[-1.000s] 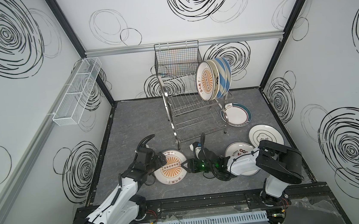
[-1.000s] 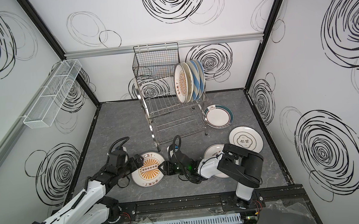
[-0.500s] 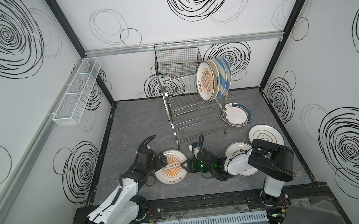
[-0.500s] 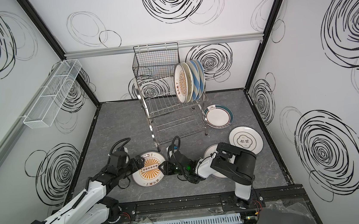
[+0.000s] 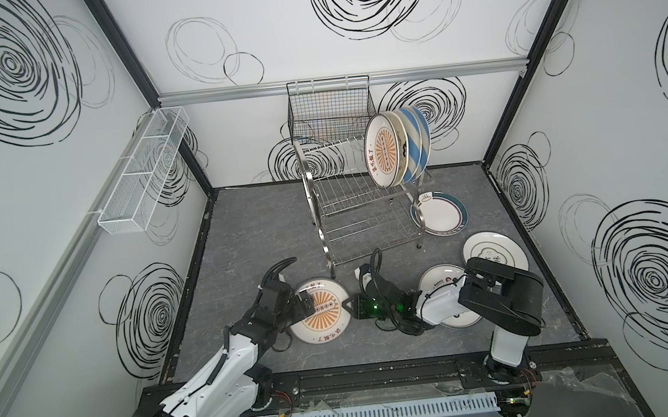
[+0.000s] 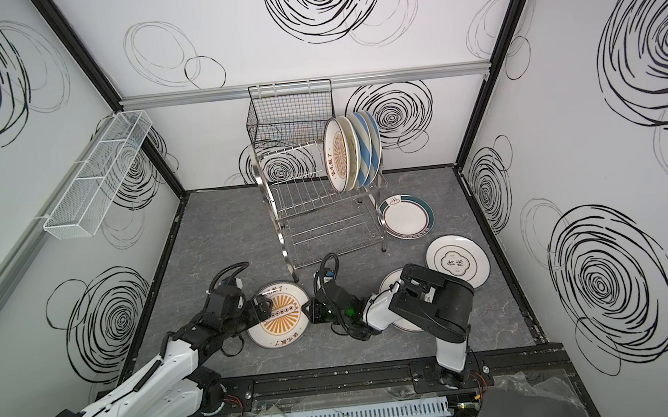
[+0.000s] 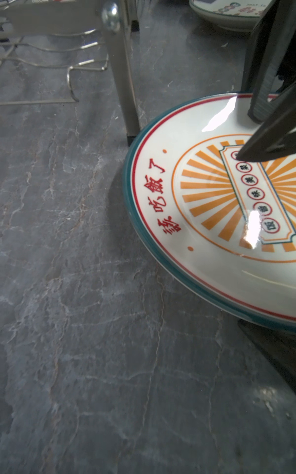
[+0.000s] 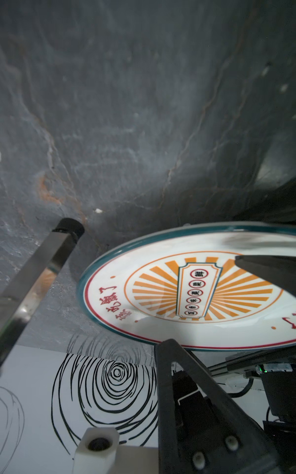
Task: Load the plates into the dish rack
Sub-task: 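Push the sunburst plate into the right gripper while the right gripper grips its rim, then lift the sunburst plate upright with the right gripper while the left gripper withdraws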
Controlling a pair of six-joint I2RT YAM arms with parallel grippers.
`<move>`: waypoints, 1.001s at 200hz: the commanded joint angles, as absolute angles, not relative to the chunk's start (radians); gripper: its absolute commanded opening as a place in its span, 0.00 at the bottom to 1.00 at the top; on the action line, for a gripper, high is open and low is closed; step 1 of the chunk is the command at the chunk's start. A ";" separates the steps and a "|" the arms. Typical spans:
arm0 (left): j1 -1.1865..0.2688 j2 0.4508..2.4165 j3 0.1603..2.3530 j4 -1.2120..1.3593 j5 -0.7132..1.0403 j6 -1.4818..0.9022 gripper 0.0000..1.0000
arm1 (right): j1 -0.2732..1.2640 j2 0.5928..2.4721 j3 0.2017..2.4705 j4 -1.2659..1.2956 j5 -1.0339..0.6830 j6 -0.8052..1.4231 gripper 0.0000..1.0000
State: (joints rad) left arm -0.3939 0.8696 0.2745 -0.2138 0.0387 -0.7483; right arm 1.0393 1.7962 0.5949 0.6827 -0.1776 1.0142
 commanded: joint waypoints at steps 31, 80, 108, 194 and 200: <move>-0.425 0.789 0.250 -0.184 0.035 -0.781 0.96 | 1.050 1.750 0.616 0.649 -0.184 1.018 0.16; -0.455 0.752 0.298 -0.240 0.028 -0.787 0.96 | 1.058 1.626 0.550 0.625 -0.120 1.037 0.05; -0.463 0.738 0.349 -0.284 0.040 -0.782 0.96 | 1.058 1.536 0.520 0.569 -0.087 1.031 0.00; -0.415 0.731 0.615 -0.440 0.089 -0.605 0.96 | 1.043 1.081 0.480 0.181 0.040 0.956 0.00; -0.402 0.735 0.629 -0.444 0.096 -0.578 0.96 | 1.039 1.042 0.472 0.170 0.037 0.932 0.00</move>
